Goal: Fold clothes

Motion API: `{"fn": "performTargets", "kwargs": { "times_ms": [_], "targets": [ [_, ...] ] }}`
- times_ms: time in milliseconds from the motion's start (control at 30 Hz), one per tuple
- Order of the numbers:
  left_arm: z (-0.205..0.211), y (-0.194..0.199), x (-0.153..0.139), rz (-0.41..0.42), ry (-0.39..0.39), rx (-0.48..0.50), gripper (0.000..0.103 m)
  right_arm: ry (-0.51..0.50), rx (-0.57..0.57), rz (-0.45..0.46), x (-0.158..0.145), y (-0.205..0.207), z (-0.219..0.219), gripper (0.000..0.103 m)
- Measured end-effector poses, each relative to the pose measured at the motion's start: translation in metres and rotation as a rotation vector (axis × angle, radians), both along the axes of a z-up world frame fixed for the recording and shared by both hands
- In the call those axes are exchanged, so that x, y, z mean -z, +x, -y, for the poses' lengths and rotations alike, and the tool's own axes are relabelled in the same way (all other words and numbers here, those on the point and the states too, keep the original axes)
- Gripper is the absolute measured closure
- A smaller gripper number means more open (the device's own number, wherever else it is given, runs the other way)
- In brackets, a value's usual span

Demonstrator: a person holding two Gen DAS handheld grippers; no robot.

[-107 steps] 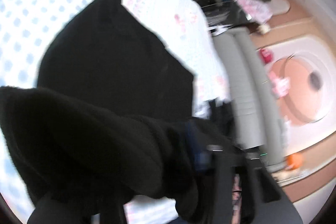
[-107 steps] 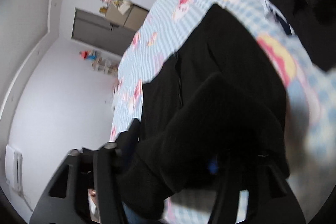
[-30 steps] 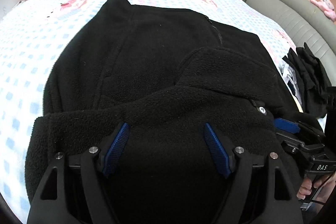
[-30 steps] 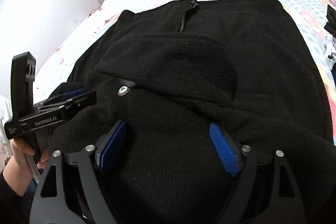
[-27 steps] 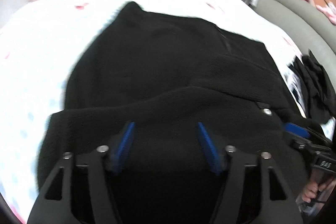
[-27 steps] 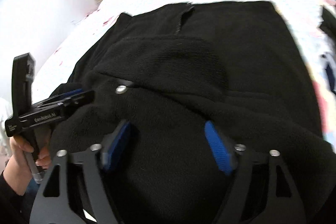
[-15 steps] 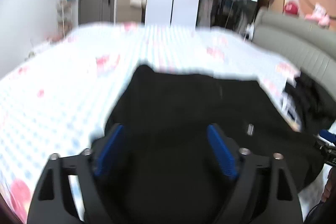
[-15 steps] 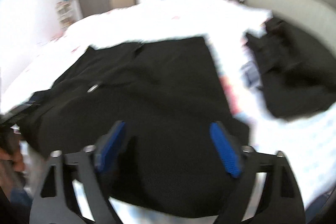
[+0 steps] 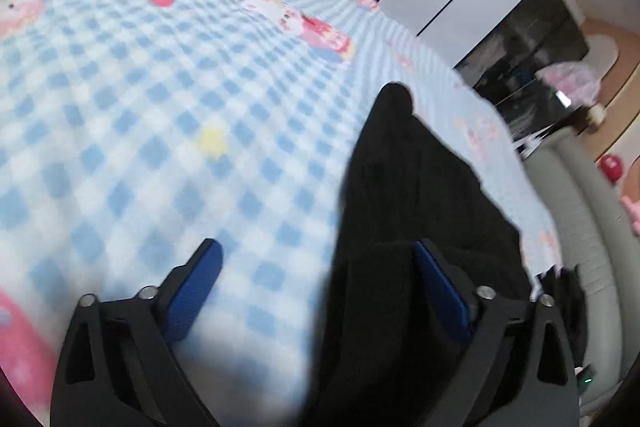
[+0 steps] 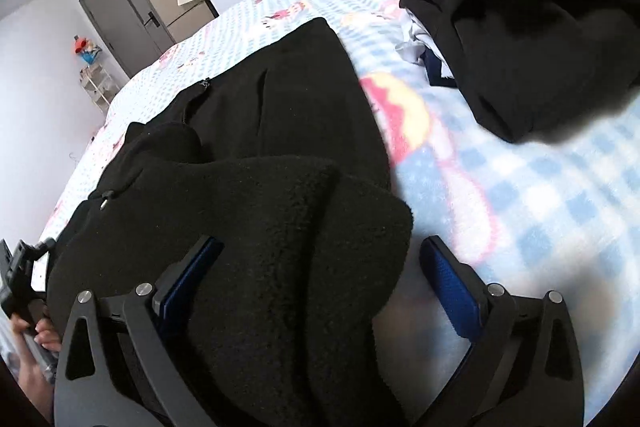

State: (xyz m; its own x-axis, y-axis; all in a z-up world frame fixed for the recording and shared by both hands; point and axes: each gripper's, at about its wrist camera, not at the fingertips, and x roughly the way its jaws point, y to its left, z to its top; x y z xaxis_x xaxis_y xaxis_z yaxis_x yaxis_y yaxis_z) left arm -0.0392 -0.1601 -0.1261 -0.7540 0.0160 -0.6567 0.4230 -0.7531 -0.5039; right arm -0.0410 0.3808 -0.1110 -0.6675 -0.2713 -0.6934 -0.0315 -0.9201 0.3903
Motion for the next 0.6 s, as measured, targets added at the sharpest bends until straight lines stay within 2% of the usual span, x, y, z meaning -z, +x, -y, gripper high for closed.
{"fn": "performTargets", "kwargs": {
  "times_ms": [67,133,167,233,267,333,367,433,500,533,600],
  "targets": [
    [-0.027,0.005,-0.022,-0.009,-0.174,0.016,0.009,-0.038,0.064,-0.009,-0.014,0.012,-0.008,0.009],
    [-0.056,0.005,-0.046,-0.031,-0.316,0.058,0.008,-0.064,0.142,-0.044,-0.03,0.03,-0.012,0.008],
    [-0.075,0.003,-0.056,-0.054,-0.374,0.101,0.008,-0.081,0.14,-0.057,-0.035,0.036,-0.009,0.008],
    [-0.106,0.002,-0.073,-0.1,-0.432,0.191,0.008,-0.088,0.101,-0.081,-0.041,0.049,0.004,0.008],
    [-0.124,0.003,-0.076,-0.131,-0.441,0.237,0.007,-0.044,0.069,-0.084,-0.043,0.051,0.018,0.007],
    [-0.151,0.003,-0.075,-0.166,-0.426,0.301,0.004,0.083,0.016,-0.091,-0.044,0.053,0.048,0.0],
    [-0.16,0.002,-0.071,-0.163,-0.411,0.322,0.003,0.167,-0.002,-0.096,-0.043,0.054,0.062,0.0],
    [-0.17,-0.003,-0.054,-0.1,-0.377,0.348,0.003,0.347,-0.021,-0.096,-0.038,0.054,0.089,0.0],
    [-0.168,-0.009,-0.032,-0.019,-0.338,0.36,0.0,0.383,-0.029,-0.082,-0.025,0.054,0.093,0.0],
    [-0.166,-0.009,-0.033,-0.016,-0.325,0.362,0.0,0.393,-0.033,-0.076,-0.018,0.055,0.093,0.0],
    [-0.161,-0.014,-0.037,-0.003,-0.305,0.376,0.0,0.322,-0.036,-0.091,-0.013,0.059,0.083,0.0]
  ]
}}
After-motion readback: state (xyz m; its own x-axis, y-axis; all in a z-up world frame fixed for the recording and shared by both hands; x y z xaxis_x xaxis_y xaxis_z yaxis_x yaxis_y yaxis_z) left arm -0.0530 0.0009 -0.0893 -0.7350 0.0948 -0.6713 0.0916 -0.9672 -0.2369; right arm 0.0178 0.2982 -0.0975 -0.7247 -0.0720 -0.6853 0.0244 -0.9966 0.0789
